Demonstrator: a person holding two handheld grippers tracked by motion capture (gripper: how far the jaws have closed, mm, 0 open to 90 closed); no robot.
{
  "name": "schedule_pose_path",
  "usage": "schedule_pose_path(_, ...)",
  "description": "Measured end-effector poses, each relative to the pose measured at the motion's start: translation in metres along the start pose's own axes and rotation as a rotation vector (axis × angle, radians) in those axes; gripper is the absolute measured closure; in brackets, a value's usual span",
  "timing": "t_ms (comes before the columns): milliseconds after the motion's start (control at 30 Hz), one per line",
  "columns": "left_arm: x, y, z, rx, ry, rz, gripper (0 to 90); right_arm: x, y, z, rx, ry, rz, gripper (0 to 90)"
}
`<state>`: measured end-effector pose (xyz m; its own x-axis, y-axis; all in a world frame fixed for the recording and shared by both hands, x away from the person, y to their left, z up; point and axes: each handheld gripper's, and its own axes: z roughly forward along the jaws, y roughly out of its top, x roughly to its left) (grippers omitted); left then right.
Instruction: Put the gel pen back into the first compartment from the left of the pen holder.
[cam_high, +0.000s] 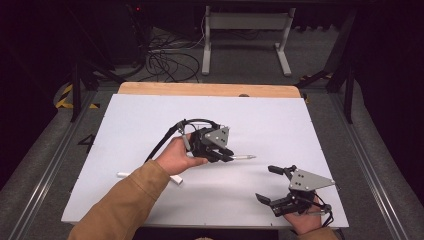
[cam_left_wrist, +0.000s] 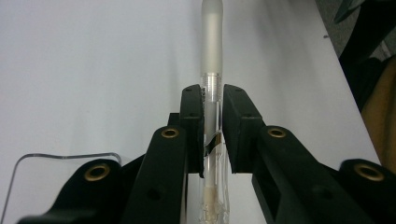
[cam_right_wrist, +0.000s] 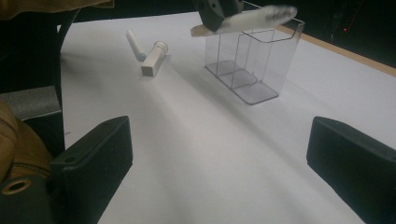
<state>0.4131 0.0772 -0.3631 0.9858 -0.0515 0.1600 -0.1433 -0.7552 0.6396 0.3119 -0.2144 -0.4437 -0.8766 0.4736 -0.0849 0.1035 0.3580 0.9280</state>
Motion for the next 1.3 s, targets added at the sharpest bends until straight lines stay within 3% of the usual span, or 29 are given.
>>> schedule_pose_path(167, 0.0, -0.001, -0.011, -0.046, 0.034, -0.018, 79.2, 0.0, 0.0, 0.0, 0.0, 0.0, -0.001, 7.4)
schedule_pose_path(400, 0.002, -0.004, -0.027, -0.102, 0.117, -0.058, 79.2, 0.0, 0.0, 0.0, 0.001, 0.0, -0.001, 7.4)
schedule_pose_path(767, 0.006, -0.016, -0.048, -0.193, 0.187, -0.136, 79.1, 0.0, 0.0, 0.001, 0.001, 0.001, 0.001, 7.4)
schedule_pose_path(1300, 0.011, -0.048, -0.071, -0.301, 0.29, -0.253, 79.1, 0.0, 0.0, 0.001, 0.001, 0.002, 0.001, 7.4)
